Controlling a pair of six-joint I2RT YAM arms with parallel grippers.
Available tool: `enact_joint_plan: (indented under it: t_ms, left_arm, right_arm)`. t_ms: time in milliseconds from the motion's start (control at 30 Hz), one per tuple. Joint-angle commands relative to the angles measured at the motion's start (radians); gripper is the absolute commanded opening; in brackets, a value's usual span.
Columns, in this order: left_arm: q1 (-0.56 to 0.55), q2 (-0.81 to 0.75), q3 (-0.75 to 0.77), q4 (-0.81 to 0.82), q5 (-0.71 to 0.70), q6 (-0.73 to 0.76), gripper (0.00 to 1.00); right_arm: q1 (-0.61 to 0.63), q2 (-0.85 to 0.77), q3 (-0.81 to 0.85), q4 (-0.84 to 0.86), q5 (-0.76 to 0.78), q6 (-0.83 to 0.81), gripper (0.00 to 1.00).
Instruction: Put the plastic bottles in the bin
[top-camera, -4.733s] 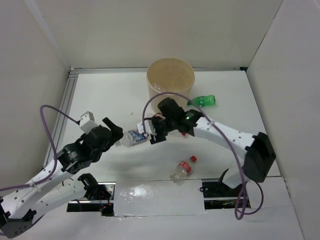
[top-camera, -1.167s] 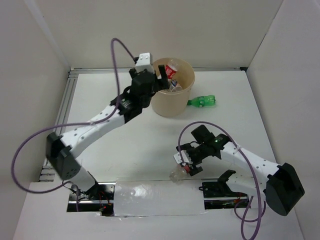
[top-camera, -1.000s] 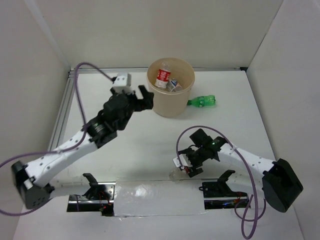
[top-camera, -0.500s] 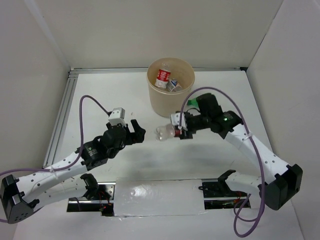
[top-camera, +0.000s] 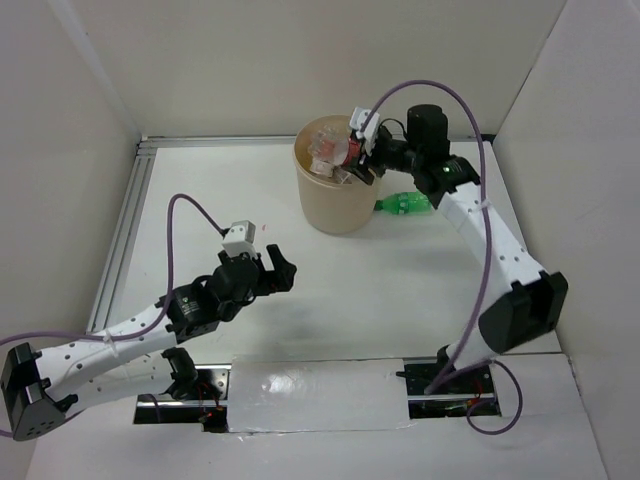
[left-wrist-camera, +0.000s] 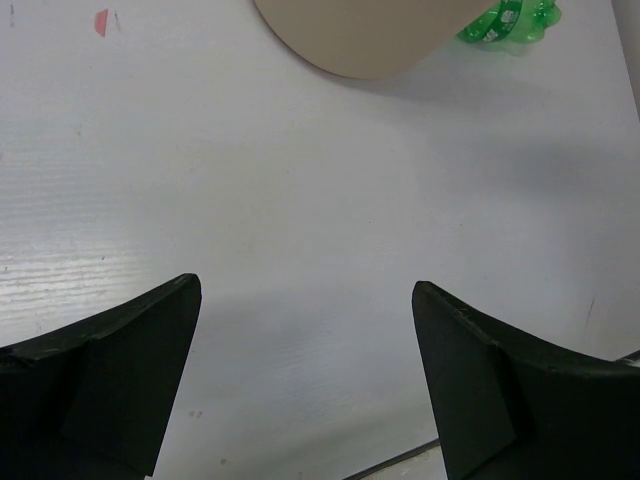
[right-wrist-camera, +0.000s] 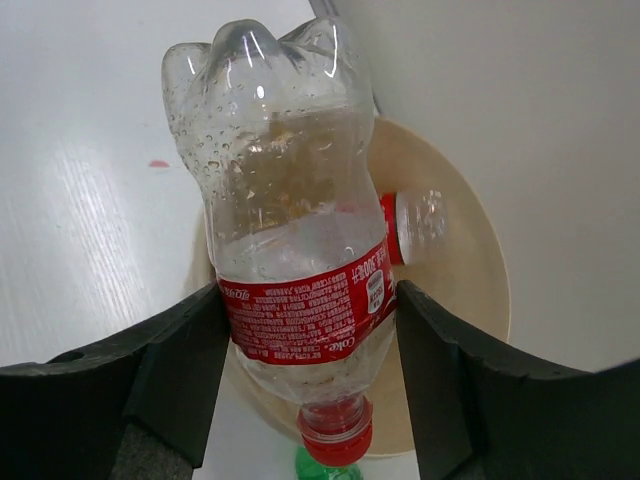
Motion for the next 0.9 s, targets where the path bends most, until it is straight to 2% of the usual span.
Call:
enact_joint_plan:
  t_ms: [0,100,133,233,300,400,500,533,633,700,867]
  left_arm:
    - [-0.019,0.001,0.0,0.035,-0.025,-0.03,0.99]
    - [-0.03,0.001,0.0,0.025,-0.025,-0.039,0.99]
    - [-0.03,0.001,0.0,0.013,-0.035,-0.05,0.99]
    - [-0.041,0.001,-0.009,0.013,-0.035,-0.063,0.99]
    - [-0.041,0.001,-0.009,0.013,-0.035,-0.064,0.99]
    - [-0.05,0.012,-0.009,0.013,-0.035,-0.064,0.99]
    - [-0.05,0.047,0.001,0.038,-0.035,-0.044,0.99]
    - [-0.05,0.065,0.001,0.038,-0.035,-0.044,0.99]
    - [-0.05,0.093,0.011,0.062,-0.017,-0.033,0.99]
    - [-0.05,0.122,0.03,0.062,-0.017,-0.022,0.99]
    - [-0.05,0.154,0.052,0.052,-0.017,-0.013,0.99]
  right_arm:
    - [-0.045,0.103,0.113,0.022,0.011,0.083,0.7]
    - [-0.108,0.134,0.208,-0.005,-0.026,0.179,0.96]
    - [-0.164,0.134,0.217,0.018,-0.045,0.208,1.0]
    - [-0.26,0.134,0.251,0.052,-0.122,0.255,1.0]
    - [-0.355,0.146,0.275,0.011,-0.173,0.264,1.0]
    - [-0.491,0.169,0.288,-0.029,-0.249,0.191,1.0]
    - [-0.591,0.213,0.248,-0.224,-0.335,-0.174,1.0]
    - [-0.611,0.242,0.228,-0.372,-0.363,-0.43,0.99]
    - [-0.634,0.314,0.155,-0.647,-0.363,-0.85,0.99]
    - [-0.611,0.344,0.124,-0.66,-0.311,-0.903,0.99]
    - [-0.553,0.437,0.073,-0.511,-0.251,-0.868,0.99]
